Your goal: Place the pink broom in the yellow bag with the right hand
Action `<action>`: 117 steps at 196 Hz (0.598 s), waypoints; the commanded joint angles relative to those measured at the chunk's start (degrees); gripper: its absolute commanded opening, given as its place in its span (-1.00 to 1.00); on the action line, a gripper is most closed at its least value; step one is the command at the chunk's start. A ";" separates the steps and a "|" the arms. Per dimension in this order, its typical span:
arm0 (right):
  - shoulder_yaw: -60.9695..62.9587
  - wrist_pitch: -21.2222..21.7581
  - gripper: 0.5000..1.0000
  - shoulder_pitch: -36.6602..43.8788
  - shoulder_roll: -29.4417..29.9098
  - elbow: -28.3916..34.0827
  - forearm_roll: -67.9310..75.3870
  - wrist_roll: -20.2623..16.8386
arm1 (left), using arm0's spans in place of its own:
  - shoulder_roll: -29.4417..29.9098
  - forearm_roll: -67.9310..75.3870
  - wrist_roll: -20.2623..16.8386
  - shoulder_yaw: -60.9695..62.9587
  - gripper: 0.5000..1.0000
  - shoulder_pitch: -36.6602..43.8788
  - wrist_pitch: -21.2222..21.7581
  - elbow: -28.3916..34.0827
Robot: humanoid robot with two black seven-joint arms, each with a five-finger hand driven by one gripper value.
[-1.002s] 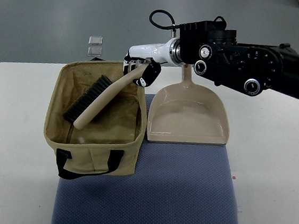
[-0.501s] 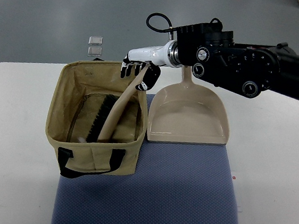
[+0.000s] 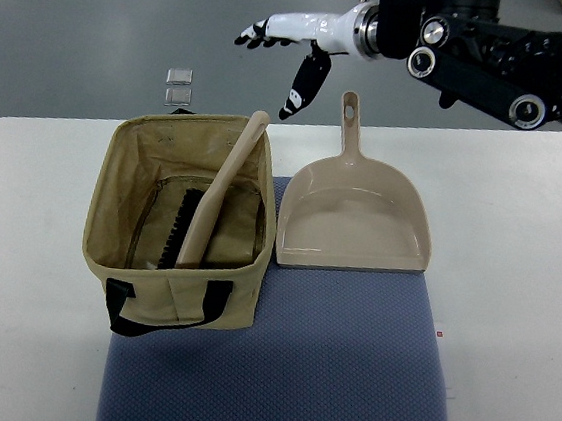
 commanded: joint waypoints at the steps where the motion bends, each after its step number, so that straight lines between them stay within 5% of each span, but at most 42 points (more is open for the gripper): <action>1: 7.94 -0.33 0.70 -1.77 -3.30 -0.05 2.28 0.06 | 0.00 0.08 0.00 -0.08 1.00 -0.01 0.00 -0.05; 58: 40.02 -2.08 0.70 -21.73 -5.50 -3.22 18.27 0.33 | 0.00 -0.01 0.00 0.00 1.00 -0.01 0.00 -0.05; 117: 59.62 -4.46 0.70 -36.14 1.36 -9.46 33.91 8.85 | 0.00 -0.10 0.00 0.09 1.00 -0.01 0.09 0.04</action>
